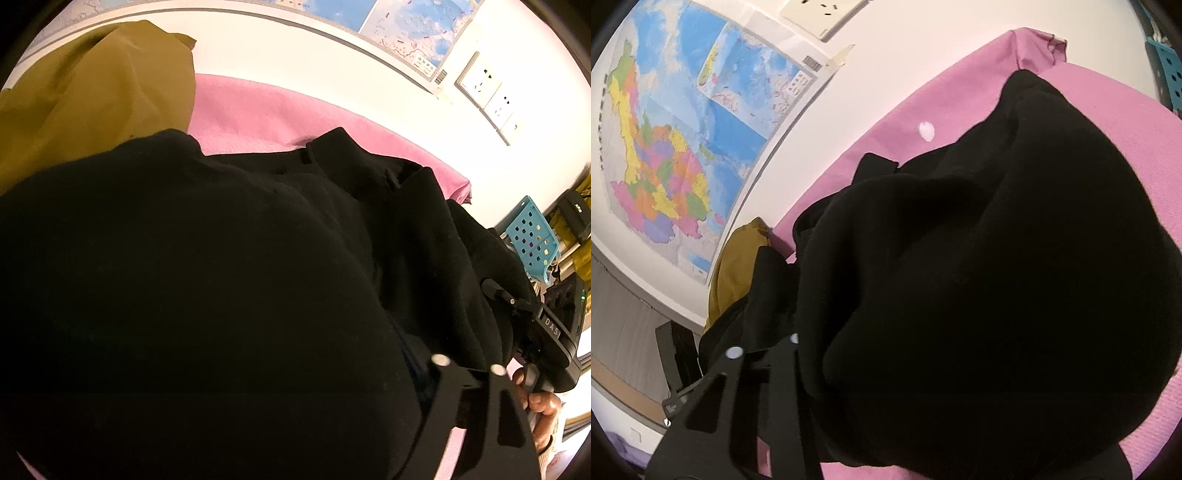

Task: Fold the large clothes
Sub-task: 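Press the folded black jacket flat with both tools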

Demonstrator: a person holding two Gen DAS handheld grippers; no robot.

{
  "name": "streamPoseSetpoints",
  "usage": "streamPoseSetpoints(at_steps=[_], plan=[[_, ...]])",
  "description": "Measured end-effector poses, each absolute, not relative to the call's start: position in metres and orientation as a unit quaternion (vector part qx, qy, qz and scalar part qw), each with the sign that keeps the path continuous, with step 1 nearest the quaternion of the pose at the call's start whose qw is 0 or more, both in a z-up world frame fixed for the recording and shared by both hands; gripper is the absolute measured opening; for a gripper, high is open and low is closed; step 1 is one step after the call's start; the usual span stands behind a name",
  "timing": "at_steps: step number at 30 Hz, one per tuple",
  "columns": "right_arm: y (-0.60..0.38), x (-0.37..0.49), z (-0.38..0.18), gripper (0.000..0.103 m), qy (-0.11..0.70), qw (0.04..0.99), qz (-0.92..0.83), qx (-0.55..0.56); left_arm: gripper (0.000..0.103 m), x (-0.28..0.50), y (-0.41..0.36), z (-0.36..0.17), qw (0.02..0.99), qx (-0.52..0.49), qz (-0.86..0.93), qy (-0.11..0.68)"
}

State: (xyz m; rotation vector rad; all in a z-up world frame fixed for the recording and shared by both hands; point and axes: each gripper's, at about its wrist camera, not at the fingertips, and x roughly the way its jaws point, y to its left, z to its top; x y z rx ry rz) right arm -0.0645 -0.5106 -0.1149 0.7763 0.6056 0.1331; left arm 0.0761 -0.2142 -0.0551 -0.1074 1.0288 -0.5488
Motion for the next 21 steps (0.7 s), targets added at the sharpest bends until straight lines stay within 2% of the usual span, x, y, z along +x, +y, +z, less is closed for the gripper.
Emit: streamPoseSetpoints(at_steps=[2,4,8,12,15,19,21], plan=[[-0.511,-0.066,-0.113,0.039,0.289,0.879,0.068,0.373,0.072,0.077,-0.213,-0.054,0.833,-0.056,-0.259,0.486],[-0.512,-0.063,-0.116,0.045,0.292,0.875,0.067,0.380,0.071,0.079,-0.213,-0.054,0.831,-0.060,-0.260,0.488],[-0.513,-0.061,-0.119,0.048,0.293,0.871,0.069,0.389,0.071,0.078,-0.214,-0.056,0.835,-0.057,-0.258,0.483],[-0.510,-0.066,-0.113,0.034,0.284,0.878,0.072,0.379,0.057,0.074,-0.215,-0.051,0.839,-0.051,-0.259,0.475],[-0.509,-0.077,-0.100,0.030,0.263,0.883,0.084,0.380,0.049,0.069,-0.215,-0.044,0.843,-0.045,-0.264,0.466],[-0.502,-0.098,-0.076,0.029,0.237,0.891,0.110,0.371,0.046,0.057,-0.208,-0.025,0.839,-0.051,-0.285,0.461],[-0.501,-0.110,-0.071,0.029,0.228,0.892,0.119,0.371,0.048,0.050,-0.198,-0.015,0.832,-0.068,-0.307,0.457]])
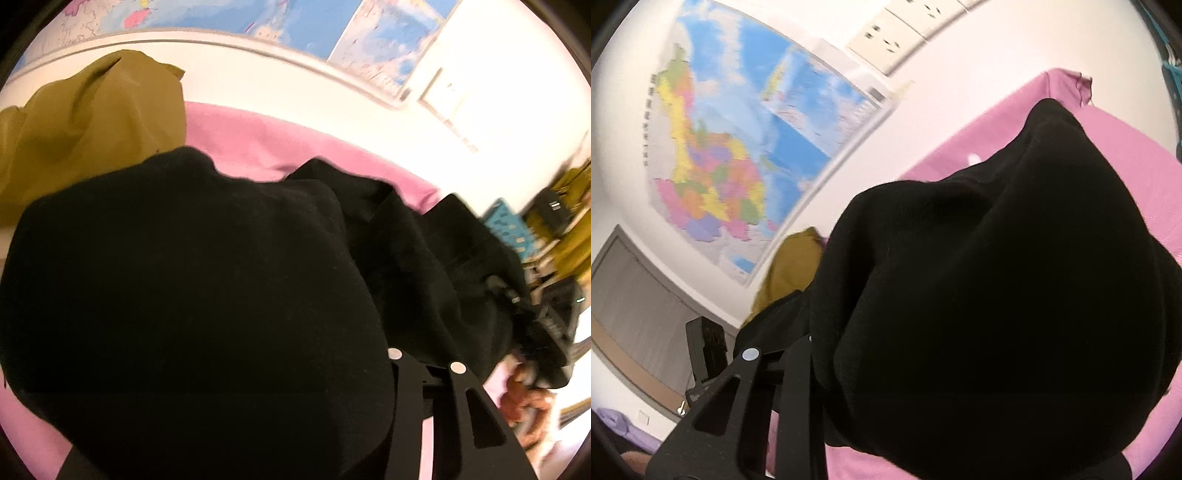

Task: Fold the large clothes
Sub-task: 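Press the folded black jacket flat with both tools, then grasp the folded jacket bundle with both tools and lift it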

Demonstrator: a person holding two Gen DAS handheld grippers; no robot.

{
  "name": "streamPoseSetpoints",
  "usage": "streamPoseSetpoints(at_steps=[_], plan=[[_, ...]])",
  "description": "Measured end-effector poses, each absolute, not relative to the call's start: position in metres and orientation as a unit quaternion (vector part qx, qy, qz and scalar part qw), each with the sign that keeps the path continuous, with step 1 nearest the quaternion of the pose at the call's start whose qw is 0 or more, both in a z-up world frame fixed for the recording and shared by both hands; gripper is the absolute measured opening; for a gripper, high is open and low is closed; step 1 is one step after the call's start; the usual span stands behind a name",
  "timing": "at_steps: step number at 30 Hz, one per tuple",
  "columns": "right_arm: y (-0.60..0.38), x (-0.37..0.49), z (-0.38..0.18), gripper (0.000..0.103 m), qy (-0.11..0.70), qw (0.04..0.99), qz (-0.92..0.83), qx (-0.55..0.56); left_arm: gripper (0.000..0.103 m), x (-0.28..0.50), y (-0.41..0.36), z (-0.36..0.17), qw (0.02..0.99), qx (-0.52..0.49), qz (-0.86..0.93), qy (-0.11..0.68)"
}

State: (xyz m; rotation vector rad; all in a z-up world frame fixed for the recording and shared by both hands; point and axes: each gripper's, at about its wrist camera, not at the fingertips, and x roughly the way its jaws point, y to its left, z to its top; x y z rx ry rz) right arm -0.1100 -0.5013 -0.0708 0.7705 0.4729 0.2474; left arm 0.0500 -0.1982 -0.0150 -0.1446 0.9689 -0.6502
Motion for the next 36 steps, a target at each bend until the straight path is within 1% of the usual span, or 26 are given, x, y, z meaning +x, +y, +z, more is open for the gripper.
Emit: streamPoseSetpoints(at_steps=[1,2,3,4,6,7,8,10,12,14,15,16,17,18,19,21,24,25,29,33,36], plan=[[-0.502,-0.114,-0.072,0.032,0.228,0.890,0.121,0.375,0.051,0.047,-0.195,-0.012,0.833,-0.067,-0.311,0.452],[-0.503,-0.115,-0.079,0.033,0.238,0.885,0.119,0.381,0.057,0.046,-0.193,-0.012,0.835,-0.063,-0.310,0.449],[-0.503,-0.113,-0.085,0.035,0.250,0.883,0.114,0.380,0.059,0.047,-0.192,-0.016,0.836,-0.055,-0.309,0.449],[-0.503,-0.110,-0.093,0.043,0.268,0.879,0.106,0.380,0.060,0.052,-0.191,-0.023,0.832,-0.055,-0.306,0.460],[-0.506,-0.103,-0.116,0.049,0.301,0.861,0.086,0.401,0.061,0.067,-0.189,-0.045,0.813,-0.065,-0.295,0.498],[-0.508,-0.099,-0.125,0.047,0.307,0.856,0.085,0.408,0.063,0.071,-0.187,-0.054,0.808,-0.073,-0.292,0.506],[-0.508,-0.099,-0.125,0.050,0.295,0.860,0.083,0.408,0.068,0.074,-0.186,-0.059,0.806,-0.083,-0.298,0.504],[-0.506,-0.097,-0.121,0.064,0.289,0.861,0.085,0.409,0.070,0.075,-0.185,-0.059,0.808,-0.083,-0.303,0.497],[-0.501,-0.092,-0.117,0.069,0.290,0.866,0.082,0.398,0.073,0.078,-0.188,-0.059,0.807,-0.082,-0.309,0.497],[-0.497,-0.087,-0.116,0.069,0.287,0.872,0.072,0.389,0.073,0.082,-0.189,-0.060,0.807,-0.083,-0.310,0.495],[-0.496,-0.084,-0.116,0.067,0.286,0.875,0.069,0.385,0.073,0.083,-0.190,-0.060,0.807,-0.085,-0.311,0.495],[-0.495,-0.083,-0.118,0.059,0.283,0.878,0.063,0.382,0.073,0.084,-0.190,-0.060,0.808,-0.087,-0.310,0.494],[-0.495,-0.082,-0.119,0.054,0.280,0.877,0.062,0.384,0.072,0.082,-0.188,-0.060,0.809,-0.088,-0.308,0.493],[-0.497,-0.081,-0.122,0.043,0.279,0.875,0.063,0.389,0.067,0.080,-0.188,-0.063,0.810,-0.085,-0.305,0.493],[-0.499,-0.081,-0.123,0.037,0.278,0.873,0.068,0.394,0.064,0.077,-0.191,-0.062,0.811,-0.084,-0.303,0.494],[-0.500,-0.083,-0.119,0.030,0.272,0.872,0.079,0.398,0.055,0.074,-0.189,-0.057,0.812,-0.081,-0.307,0.490],[-0.498,-0.088,-0.099,0.028,0.250,0.876,0.100,0.400,0.046,0.071,-0.191,-0.045,0.816,-0.071,-0.312,0.481],[-0.496,-0.088,-0.092,0.028,0.245,0.877,0.105,0.400,0.045,0.070,-0.190,-0.040,0.816,-0.071,-0.315,0.479],[-0.490,-0.092,-0.055,0.027,0.223,0.883,0.127,0.393,0.044,0.071,-0.187,-0.011,0.818,-0.075,-0.334,0.463],[-0.478,-0.097,-0.009,0.027,0.188,0.899,0.157,0.363,0.044,0.067,-0.177,0.031,0.834,-0.067,-0.353,0.419],[-0.469,-0.103,0.020,0.027,0.160,0.908,0.174,0.345,0.044,0.063,-0.170,0.052,0.840,-0.067,-0.361,0.400]])
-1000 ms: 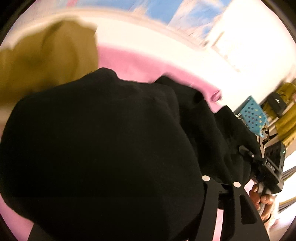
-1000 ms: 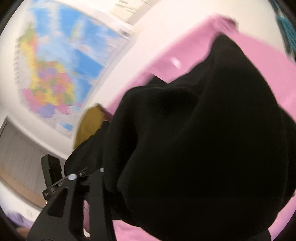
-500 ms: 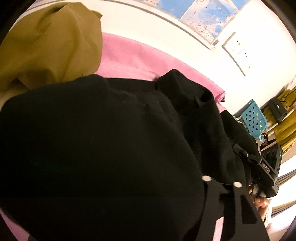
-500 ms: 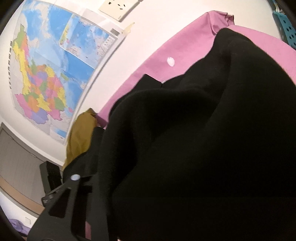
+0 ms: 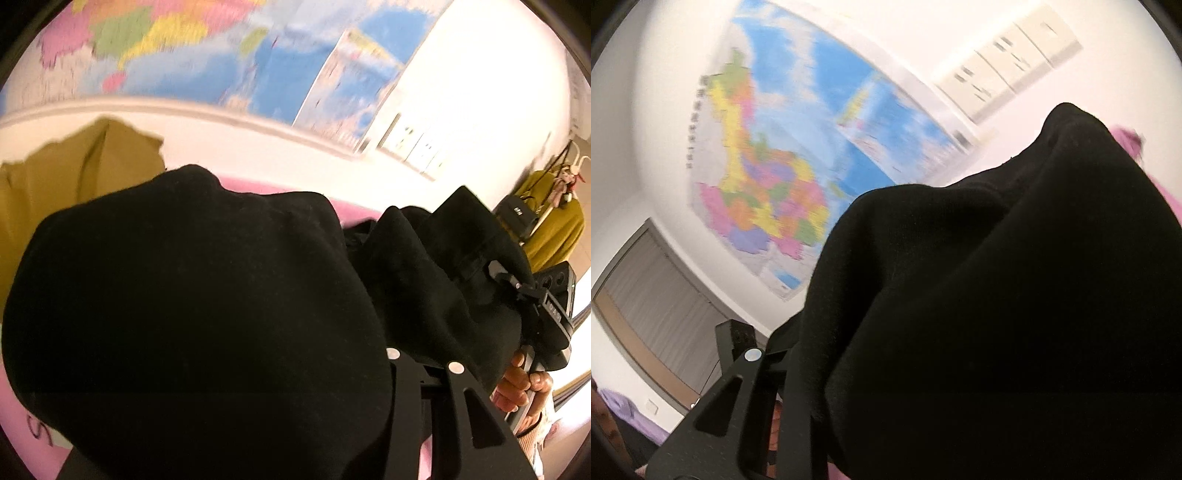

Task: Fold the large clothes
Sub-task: 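Grasp the folded jacket bundle with both tools and lift it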

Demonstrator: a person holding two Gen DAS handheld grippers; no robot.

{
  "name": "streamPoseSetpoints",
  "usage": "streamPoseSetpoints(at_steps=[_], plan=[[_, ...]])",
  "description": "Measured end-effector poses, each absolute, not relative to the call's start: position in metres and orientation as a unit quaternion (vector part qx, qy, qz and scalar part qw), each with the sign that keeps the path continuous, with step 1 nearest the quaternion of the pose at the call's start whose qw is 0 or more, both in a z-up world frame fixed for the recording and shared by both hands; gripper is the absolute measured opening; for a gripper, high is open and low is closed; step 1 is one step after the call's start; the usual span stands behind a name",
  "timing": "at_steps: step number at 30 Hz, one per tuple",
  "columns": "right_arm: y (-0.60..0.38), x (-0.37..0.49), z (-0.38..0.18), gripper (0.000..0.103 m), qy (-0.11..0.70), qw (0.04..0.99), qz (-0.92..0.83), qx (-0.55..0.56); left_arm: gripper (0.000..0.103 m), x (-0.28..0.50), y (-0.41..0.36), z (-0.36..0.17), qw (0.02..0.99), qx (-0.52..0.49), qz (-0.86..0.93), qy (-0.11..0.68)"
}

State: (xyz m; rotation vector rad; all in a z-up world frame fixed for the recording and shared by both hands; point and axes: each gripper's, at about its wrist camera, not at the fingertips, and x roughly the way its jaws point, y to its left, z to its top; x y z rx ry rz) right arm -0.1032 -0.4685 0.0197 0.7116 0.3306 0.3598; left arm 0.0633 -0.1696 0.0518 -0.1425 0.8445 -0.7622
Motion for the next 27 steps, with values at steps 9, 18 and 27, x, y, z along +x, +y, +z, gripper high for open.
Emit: streamPoseSetpoints(at_steps=[9,18,27], plan=[[-0.448,-0.107,0.060,0.027,0.121,0.920,0.201,0.315,0.044,0.045,-0.143,0.095,0.867,-0.061,-0.361,0.338],[-0.416,-0.080,0.101,0.027,0.103,0.924,0.226,0.291,0.044,0.053,-0.110,0.133,0.885,-0.063,-0.346,0.306],[-0.363,-0.023,0.178,0.027,0.064,0.922,0.280,0.261,0.044,0.091,-0.056,0.213,0.918,-0.066,-0.308,0.240]])
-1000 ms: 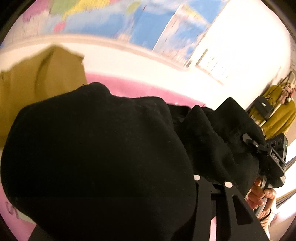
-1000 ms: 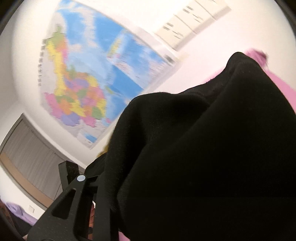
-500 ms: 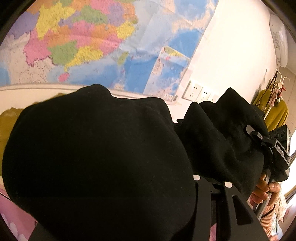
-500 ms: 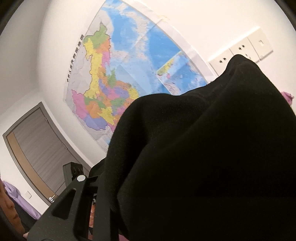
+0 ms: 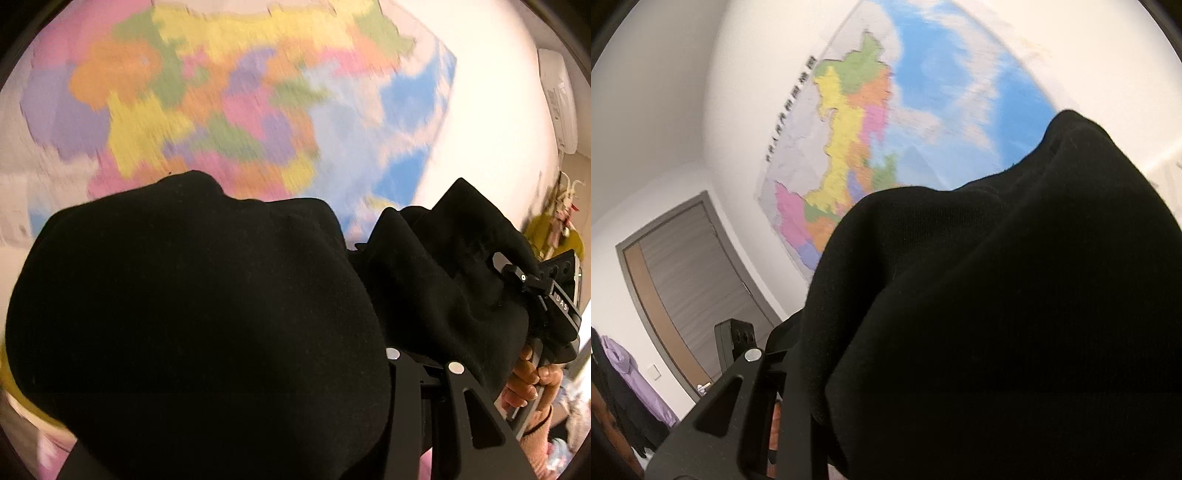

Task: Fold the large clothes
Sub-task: 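Grasp the folded jacket bundle with both tools and lift it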

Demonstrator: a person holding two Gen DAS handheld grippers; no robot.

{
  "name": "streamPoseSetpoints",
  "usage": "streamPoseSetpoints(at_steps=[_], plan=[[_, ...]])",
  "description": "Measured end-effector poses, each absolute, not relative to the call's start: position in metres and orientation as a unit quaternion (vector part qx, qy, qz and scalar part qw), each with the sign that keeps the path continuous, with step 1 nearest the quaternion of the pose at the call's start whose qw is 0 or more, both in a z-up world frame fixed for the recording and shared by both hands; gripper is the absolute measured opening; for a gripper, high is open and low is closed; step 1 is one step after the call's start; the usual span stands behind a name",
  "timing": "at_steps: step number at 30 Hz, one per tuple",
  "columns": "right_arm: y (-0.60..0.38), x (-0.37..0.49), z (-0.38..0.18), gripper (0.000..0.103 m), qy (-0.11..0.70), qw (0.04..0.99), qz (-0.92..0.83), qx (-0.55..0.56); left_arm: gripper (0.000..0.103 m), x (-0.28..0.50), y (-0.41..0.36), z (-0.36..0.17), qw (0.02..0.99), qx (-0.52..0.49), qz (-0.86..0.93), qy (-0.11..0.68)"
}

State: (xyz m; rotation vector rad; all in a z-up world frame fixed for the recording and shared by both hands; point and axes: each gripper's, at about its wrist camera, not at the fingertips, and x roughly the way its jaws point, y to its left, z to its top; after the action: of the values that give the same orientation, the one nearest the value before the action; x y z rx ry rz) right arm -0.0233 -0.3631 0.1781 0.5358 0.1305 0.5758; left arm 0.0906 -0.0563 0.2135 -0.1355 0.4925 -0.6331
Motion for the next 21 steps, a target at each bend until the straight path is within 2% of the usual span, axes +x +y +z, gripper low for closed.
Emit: streamPoseSetpoints(at_steps=[8,12,15,20,21], plan=[[-0.280,0.072,0.243,0.027,0.010,0.899,0.357,0.252,0.044,0.142,0.009,0.275,0.962,-0.057,-0.202,0.174],[-0.227,0.117,0.232,0.027,0.003,0.883,0.400,0.248,0.045,0.175,0.067,0.284,0.980,-0.072,-0.129,0.135],[-0.178,0.159,0.168,0.030,0.078,0.868,0.419,0.252,0.046,0.197,0.108,0.238,0.983,-0.077,-0.074,0.149],[-0.122,0.217,0.009,0.033,0.317,0.835,0.373,0.253,0.043,0.245,0.170,0.082,0.944,-0.104,0.012,0.312],[-0.124,0.219,-0.010,0.037,0.335,0.824,0.369,0.268,0.043,0.249,0.177,0.062,0.935,-0.112,0.016,0.337]])
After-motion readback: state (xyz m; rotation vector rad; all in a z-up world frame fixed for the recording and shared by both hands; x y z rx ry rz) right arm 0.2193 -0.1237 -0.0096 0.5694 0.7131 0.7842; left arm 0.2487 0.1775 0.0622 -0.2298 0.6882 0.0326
